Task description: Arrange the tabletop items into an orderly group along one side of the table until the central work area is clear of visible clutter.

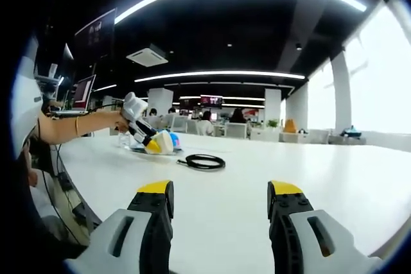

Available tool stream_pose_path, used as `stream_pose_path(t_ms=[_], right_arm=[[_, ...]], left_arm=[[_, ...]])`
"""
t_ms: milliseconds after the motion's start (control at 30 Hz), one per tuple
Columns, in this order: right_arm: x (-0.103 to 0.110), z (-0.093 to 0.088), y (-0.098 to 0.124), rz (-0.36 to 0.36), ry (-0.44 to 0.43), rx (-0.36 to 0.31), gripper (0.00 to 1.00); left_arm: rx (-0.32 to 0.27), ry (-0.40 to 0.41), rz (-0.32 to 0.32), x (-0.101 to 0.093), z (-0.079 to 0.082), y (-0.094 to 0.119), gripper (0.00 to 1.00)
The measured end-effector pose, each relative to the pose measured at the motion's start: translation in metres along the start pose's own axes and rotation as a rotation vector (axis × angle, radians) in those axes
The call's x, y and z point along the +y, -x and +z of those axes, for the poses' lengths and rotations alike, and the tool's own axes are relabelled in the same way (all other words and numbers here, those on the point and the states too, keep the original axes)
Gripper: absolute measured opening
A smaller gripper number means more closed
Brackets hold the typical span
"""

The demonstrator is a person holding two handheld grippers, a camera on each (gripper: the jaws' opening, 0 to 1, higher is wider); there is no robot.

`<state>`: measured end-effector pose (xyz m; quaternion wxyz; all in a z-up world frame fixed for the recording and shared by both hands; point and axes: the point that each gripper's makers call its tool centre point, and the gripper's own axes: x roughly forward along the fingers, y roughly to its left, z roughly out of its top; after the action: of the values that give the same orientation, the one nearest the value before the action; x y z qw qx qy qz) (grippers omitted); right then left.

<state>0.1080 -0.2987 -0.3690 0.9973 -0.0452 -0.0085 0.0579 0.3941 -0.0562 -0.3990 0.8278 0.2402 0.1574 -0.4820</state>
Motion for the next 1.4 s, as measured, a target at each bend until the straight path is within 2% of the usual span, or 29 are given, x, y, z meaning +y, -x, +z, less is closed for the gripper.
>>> stream_pose_path(t_ms=[67, 233, 367, 500, 733, 933, 1100, 1400], right_arm=[[0.002, 0.001, -0.001, 0.004, 0.003, 0.000, 0.56], [0.006, 0.003, -0.004, 0.019, 0.010, 0.001, 0.56], [0.010, 0.005, -0.006, 0.032, 0.015, 0.000, 0.56], [0.015, 0.005, -0.010, 0.040, 0.018, 0.004, 0.56], [0.027, 0.007, -0.015, 0.071, 0.030, 0.008, 0.56], [0.030, 0.007, -0.017, 0.082, 0.034, 0.011, 0.56], [0.033, 0.007, -0.018, 0.089, 0.035, 0.014, 0.56], [0.040, 0.006, -0.022, 0.111, 0.034, 0.017, 0.56]], left_arm=[[-0.047, 0.037, 0.011, 0.001, 0.004, 0.005, 0.40], [-0.148, 0.048, 0.018, 0.001, 0.010, 0.019, 0.40], [-0.162, 0.048, 0.038, 0.003, 0.006, 0.031, 0.40], [-0.211, 0.077, 0.044, 0.004, 0.012, 0.044, 0.40], [-0.305, 0.107, 0.105, 0.010, 0.025, 0.070, 0.40], [-0.365, 0.142, 0.171, 0.018, 0.027, 0.087, 0.40], [-0.390, 0.163, 0.232, 0.030, 0.018, 0.103, 0.40], [-0.421, 0.235, 0.280, 0.039, -0.003, 0.122, 0.40]])
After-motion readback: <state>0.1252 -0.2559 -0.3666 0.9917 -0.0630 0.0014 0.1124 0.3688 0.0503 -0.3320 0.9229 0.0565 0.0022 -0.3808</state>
